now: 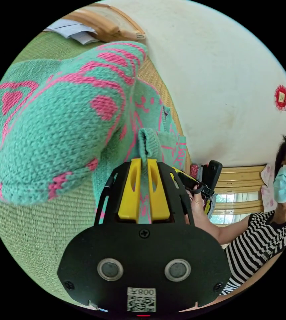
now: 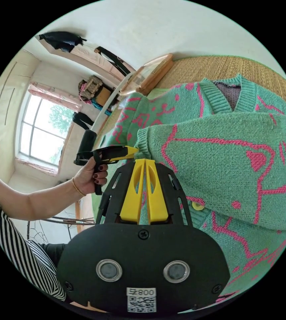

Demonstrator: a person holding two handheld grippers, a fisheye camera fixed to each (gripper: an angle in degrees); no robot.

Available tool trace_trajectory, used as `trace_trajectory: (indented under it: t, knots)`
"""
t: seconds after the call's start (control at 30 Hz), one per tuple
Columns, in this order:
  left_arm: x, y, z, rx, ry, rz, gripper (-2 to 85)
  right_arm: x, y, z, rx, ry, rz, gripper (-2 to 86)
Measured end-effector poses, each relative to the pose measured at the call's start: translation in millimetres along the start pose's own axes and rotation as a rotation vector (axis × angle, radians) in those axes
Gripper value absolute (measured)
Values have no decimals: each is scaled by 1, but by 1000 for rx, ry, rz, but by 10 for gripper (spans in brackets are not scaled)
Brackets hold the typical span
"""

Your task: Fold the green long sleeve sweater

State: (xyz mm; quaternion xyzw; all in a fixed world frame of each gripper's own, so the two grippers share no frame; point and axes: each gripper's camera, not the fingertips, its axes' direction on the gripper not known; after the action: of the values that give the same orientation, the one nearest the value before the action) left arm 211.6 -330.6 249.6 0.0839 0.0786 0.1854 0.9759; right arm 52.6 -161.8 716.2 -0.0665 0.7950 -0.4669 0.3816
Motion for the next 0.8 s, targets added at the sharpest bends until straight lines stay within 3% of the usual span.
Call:
trace_trajectory:
  t: [0.2,0.47,0.63,0.8]
  knots:
    - [16,4,-5,75,15,37,9,-8,-5,36,-93,84,-33,0]
    - [19,-7,51,-91,-134,54,2,-9,-4,31,-105,47,-59,0]
    - [53,-2,54,-44,-99,155,2,10,25,-33,87,114,30,0]
    - [115,-26,123,-161,-7,387,3,53,56,-111,270,401,193,0]
